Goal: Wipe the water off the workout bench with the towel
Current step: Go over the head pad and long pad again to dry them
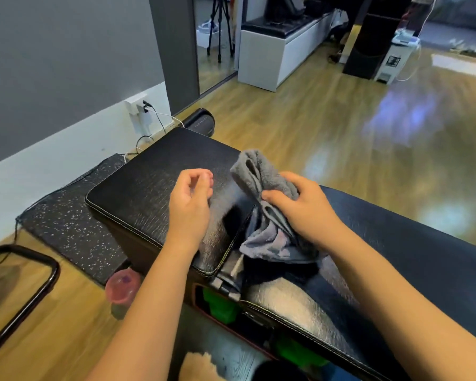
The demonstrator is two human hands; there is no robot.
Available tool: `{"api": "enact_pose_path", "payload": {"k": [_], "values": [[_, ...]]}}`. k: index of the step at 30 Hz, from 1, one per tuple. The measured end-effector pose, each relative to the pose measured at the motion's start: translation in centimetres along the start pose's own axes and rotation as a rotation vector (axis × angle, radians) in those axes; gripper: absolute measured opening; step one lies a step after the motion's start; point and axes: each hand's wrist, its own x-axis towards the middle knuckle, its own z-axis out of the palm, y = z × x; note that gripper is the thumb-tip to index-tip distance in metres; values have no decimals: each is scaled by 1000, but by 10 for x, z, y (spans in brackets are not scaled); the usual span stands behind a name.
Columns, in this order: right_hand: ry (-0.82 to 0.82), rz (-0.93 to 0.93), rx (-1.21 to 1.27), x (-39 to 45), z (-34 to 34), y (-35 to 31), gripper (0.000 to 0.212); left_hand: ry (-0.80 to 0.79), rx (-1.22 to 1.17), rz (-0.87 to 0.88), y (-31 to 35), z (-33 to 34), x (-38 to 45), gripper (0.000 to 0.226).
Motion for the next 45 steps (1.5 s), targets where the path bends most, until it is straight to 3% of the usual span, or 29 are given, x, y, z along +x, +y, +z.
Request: {"api": "enact_pose_path", "payload": {"k": [2, 4, 6, 8, 10, 14, 16, 18, 20, 22, 26, 29, 31, 37, 42, 45], "values": [[-12, 110, 428, 15, 12, -9, 4, -82, -82, -192, 0, -4, 3, 59], [-129, 307, 846, 27, 30, -21, 21, -248, -293, -396, 2, -8, 4, 94], [-183, 397, 943, 42, 51, -30, 33, -368, -473, -507, 9, -14, 4, 83], [-188, 329, 839, 59, 72, -35, 33, -353, -538, -531, 15, -22, 9, 62], [-198, 276, 693, 75, 87, -42, 36, -208, -489, -478, 18, -34, 18, 47], [-107, 174, 354, 106, 100, -48, 42, 73, -253, -312, 26, -68, 37, 50], [-50, 162, 268, 117, 101, -54, 47, 132, 156, -264, 28, -84, 47, 65], [-31, 134, 138, 123, 106, -58, 43, 108, 841, -322, 25, -96, 53, 77], [-21, 21, -184, 121, 116, -60, 47, 37, 1040, -402, 22, -104, 57, 83], [-100, -55, -388, 105, 137, -69, 60, 63, 893, -426, 19, -109, 62, 71], [-323, 37, -587, 80, 203, -75, 84, 214, 616, -282, 4, -131, 64, 45], [-310, -13, -763, 78, 226, -71, 96, 475, 253, -143, -9, -150, 66, 51], [-293, -79, -827, 79, 230, -65, 110, 586, 115, -62, -13, -154, 68, 39], [-204, -147, -826, 119, 208, -39, 108, 522, 66, 63, -12, -137, 72, 23], [-76, 47, -805, 185, 159, -11, 101, 476, 119, 34, -17, -114, 68, 18], [-75, 40, -775, 202, 143, -3, 89, 489, 165, 44, -19, -109, 67, 19]]}}
